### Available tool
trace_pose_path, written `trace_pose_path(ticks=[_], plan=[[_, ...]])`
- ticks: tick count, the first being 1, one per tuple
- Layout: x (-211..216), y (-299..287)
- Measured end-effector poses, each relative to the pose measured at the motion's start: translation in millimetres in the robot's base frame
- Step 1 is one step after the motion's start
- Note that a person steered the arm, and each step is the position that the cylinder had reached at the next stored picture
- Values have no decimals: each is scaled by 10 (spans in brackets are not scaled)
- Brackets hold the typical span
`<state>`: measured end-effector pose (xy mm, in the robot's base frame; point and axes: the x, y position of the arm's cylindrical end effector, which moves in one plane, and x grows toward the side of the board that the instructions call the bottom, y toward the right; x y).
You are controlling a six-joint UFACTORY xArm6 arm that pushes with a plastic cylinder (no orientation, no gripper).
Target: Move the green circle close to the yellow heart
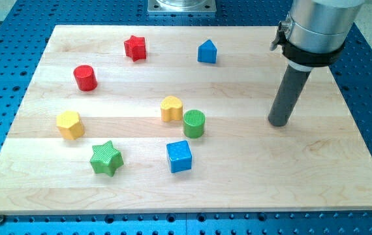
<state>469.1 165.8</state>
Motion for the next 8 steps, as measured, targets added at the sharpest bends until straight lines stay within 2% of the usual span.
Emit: trace_pose_path(ticks=[1, 2, 3, 4, 5, 7, 8], plan=[[0, 0], [205, -380], [510, -460], [622, -871], [519, -1300], [481, -1322], [518, -1530]])
